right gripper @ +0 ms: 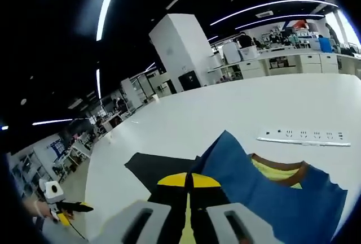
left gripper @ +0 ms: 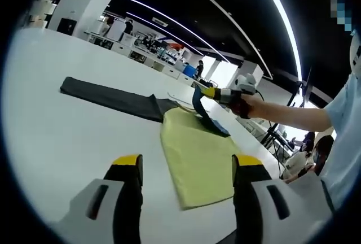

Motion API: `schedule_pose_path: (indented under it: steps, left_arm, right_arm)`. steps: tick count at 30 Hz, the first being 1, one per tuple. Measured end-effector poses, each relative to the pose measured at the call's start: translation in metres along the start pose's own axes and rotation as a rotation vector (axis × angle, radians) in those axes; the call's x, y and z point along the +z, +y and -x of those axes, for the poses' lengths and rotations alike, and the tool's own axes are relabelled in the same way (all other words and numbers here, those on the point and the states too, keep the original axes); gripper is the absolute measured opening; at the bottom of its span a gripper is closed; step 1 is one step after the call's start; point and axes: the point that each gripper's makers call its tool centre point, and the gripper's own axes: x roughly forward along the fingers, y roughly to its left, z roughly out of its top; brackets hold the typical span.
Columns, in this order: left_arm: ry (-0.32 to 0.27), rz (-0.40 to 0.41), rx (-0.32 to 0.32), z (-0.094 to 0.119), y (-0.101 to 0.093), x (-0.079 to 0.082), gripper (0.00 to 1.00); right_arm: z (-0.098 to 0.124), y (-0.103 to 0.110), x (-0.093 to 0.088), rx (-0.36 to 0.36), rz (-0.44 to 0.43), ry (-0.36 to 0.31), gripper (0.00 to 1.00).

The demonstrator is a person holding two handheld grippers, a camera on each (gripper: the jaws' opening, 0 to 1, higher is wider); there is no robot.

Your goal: Fold the garment on the visible template until the final outline fits inside the template.

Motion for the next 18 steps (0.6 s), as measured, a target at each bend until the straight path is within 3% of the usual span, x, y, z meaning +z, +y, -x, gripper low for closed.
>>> schedule_pose_path:
  steps: [3,7,18]
  left_arm:
    - [0.008,0.0,-0.002,-0.001,-0.001,-0.002,0.61]
    - [0.003,-0.003,-0.005,-0.002,-0.003,0.0,0.61]
    - [-0.001,0.01,0.009,0.001,0.0,-0.002,0.61]
  right_arm:
    - [-0.01,0.008,-0.014,0.025,-0.022,0.02,0.0]
    - [-0.021,0.004,-0.034,0.015,-0.027,0.071,0.0]
    - [-0.034,-0.004,-0.05,0.013,-0.054,0.109,0.0]
